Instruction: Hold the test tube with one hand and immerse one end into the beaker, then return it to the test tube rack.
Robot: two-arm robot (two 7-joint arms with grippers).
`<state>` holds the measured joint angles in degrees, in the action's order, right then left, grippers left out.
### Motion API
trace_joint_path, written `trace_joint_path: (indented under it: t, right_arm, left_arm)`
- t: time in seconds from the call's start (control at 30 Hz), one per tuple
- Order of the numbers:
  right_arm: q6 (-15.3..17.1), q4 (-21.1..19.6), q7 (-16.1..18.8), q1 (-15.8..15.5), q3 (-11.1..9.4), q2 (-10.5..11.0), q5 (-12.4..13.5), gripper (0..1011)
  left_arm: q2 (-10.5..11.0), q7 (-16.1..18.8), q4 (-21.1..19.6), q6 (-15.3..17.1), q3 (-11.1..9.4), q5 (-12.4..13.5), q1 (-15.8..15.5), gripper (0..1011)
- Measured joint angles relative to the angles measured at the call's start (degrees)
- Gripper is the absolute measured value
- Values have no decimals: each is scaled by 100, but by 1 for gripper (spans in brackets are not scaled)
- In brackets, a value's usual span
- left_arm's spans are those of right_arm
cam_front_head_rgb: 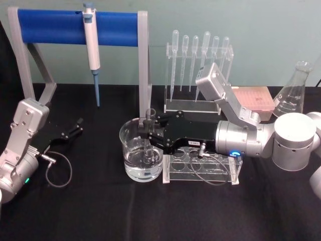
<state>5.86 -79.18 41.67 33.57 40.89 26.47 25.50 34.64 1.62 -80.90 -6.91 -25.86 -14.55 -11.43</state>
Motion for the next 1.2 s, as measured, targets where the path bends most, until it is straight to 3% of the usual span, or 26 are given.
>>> trace_joint_path:
  t: [1.2]
  right_arm:
    - [0,0,0,0,0,0,0,224]
  left_arm:
    - [0,0,0,0,0,0,0,1000]
